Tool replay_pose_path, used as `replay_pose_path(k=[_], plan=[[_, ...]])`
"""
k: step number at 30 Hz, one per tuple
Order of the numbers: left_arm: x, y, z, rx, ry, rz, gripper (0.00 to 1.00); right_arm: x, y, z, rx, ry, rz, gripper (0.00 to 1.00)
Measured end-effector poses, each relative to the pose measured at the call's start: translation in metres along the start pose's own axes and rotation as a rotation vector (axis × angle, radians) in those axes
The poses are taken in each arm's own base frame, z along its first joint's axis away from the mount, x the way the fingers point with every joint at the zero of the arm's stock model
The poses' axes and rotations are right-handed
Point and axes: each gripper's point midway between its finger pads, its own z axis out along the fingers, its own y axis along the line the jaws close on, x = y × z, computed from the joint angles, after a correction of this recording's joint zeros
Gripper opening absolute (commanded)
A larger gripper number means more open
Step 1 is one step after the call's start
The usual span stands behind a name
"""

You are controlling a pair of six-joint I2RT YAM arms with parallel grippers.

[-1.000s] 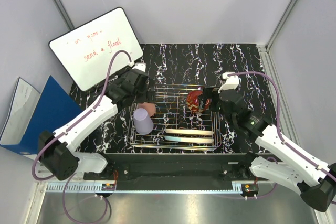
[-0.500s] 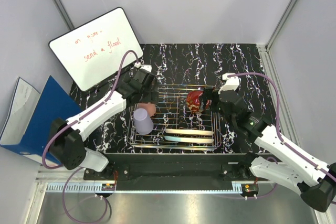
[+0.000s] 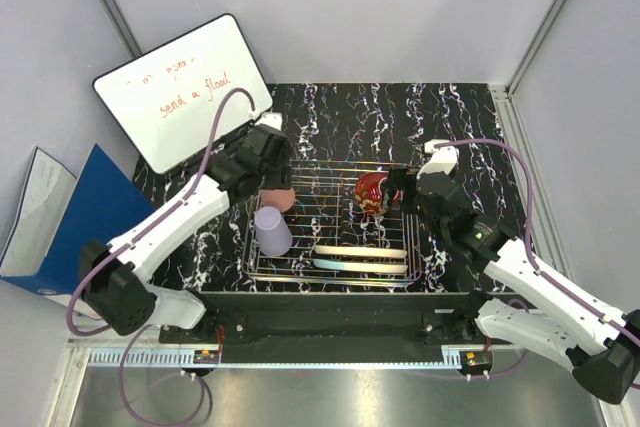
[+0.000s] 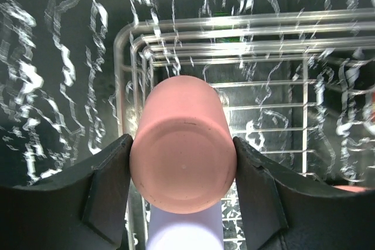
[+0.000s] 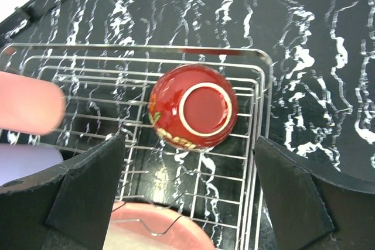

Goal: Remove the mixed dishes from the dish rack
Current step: Pick up the cup from the dish rack.

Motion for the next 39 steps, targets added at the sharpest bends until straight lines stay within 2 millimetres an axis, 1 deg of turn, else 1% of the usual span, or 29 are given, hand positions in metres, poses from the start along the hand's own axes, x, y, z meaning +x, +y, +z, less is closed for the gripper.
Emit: replay_pose_path(k=[1,3,4,6,8,10,11,12,14,16,19,20,22,24,26,27,29,32,33,34,35,36,37,39], plan=[[-0.009,0.001,-0.007,0.000,-0.021,-0.003,0.14,-0.001,-0.002,0.000,0.012,-0.006,0.001,1.00],[-0.035,-0.002,-0.026,0.017,-0.080,-0.020,0.14,-0.005,-0.007,0.000,0.039,-0.024,0.005,1.00],[-0.055,-0.005,-0.039,0.039,-0.127,-0.035,0.14,-0.008,-0.009,0.000,0.051,-0.037,0.008,1.00],[-0.105,-0.016,-0.077,0.111,-0.259,-0.081,0.15,-0.015,-0.009,-0.002,0.050,-0.066,0.022,1.00],[-0.148,-0.028,-0.116,0.221,-0.390,-0.127,0.13,-0.027,-0.004,-0.007,0.020,-0.106,0.048,1.00],[-0.173,-0.044,-0.150,0.369,-0.488,-0.152,0.10,-0.040,0.004,-0.014,-0.027,-0.145,0.075,1.00],[-0.180,-0.052,-0.164,0.456,-0.527,-0.162,0.09,-0.047,0.009,-0.018,-0.058,-0.160,0.088,1.00],[-0.182,-0.062,-0.172,0.542,-0.552,-0.165,0.00,-0.053,0.014,-0.021,-0.083,-0.174,0.098,1.00],[-0.174,-0.084,-0.183,0.762,-0.597,-0.189,0.00,-0.071,0.025,-0.030,-0.145,-0.224,0.132,1.00],[-0.160,-0.100,-0.179,0.908,-0.586,-0.212,0.00,-0.083,0.029,-0.038,-0.177,-0.266,0.158,1.00],[-0.140,-0.124,-0.157,1.090,-0.485,-0.265,0.00,-0.101,0.038,-0.054,-0.258,-0.325,0.196,1.00],[-0.138,-0.130,-0.149,1.135,-0.450,-0.286,0.00,-0.109,0.043,-0.061,-0.296,-0.349,0.210,1.00],[-0.138,-0.140,-0.142,1.212,-0.409,-0.318,0.00,-0.122,0.053,-0.074,-0.370,-0.390,0.240,1.00],[-0.139,-0.145,-0.144,1.277,-0.390,-0.341,0.00,-0.132,0.061,-0.085,-0.433,-0.422,0.259,1.00],[-0.142,-0.147,-0.158,1.340,-0.403,-0.341,0.00,-0.139,0.068,-0.090,-0.478,-0.442,0.267,1.00],[-0.144,-0.148,-0.169,1.381,-0.423,-0.329,0.00,-0.139,0.072,-0.091,-0.494,-0.440,0.264,1.00],[-0.148,-0.148,-0.184,1.433,-0.454,-0.312,0.00,-0.136,0.080,-0.086,-0.517,-0.425,0.254,1.00],[-0.149,-0.148,-0.195,1.476,-0.474,-0.297,0.00,-0.127,0.092,-0.072,-0.539,-0.382,0.236,0.99],[-0.149,-0.148,-0.196,1.479,-0.476,-0.295,0.00,-0.126,0.096,-0.069,-0.551,-0.372,0.233,0.96],[-0.150,-0.146,-0.196,1.481,-0.476,-0.298,0.00,-0.125,0.100,-0.065,-0.560,-0.364,0.229,0.85],[-0.150,-0.146,-0.197,1.483,-0.479,-0.299,0.00,-0.123,0.106,-0.062,-0.576,-0.355,0.225,0.78],[-0.150,-0.145,-0.197,1.485,-0.481,-0.298,0.00,-0.121,0.109,-0.059,-0.583,-0.344,0.217,0.75],[-0.150,-0.145,-0.197,1.485,-0.483,-0.300,0.00,-0.119,0.112,-0.056,-0.588,-0.334,0.214,0.73],[-0.153,-0.142,-0.194,1.474,-0.492,-0.306,0.00,-0.115,0.116,-0.050,-0.588,-0.313,0.206,0.75]])
